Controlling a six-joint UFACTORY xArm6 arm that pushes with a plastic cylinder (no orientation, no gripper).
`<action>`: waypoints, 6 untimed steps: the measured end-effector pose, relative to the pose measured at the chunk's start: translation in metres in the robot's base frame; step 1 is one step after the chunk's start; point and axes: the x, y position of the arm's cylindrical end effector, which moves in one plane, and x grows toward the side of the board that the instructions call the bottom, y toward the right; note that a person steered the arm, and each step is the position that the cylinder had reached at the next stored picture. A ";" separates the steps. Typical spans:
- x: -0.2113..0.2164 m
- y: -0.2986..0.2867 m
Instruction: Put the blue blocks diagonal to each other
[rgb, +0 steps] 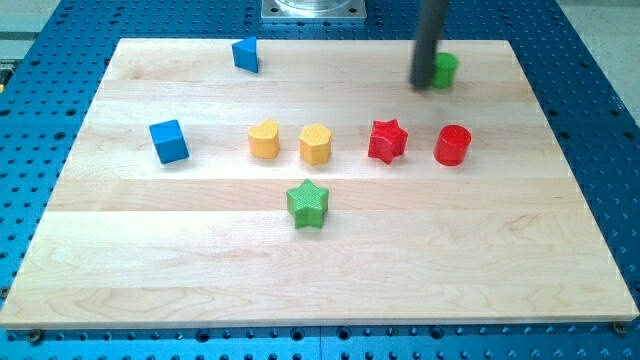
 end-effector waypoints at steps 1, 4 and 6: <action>-0.008 -0.085; -0.060 -0.277; -0.092 -0.283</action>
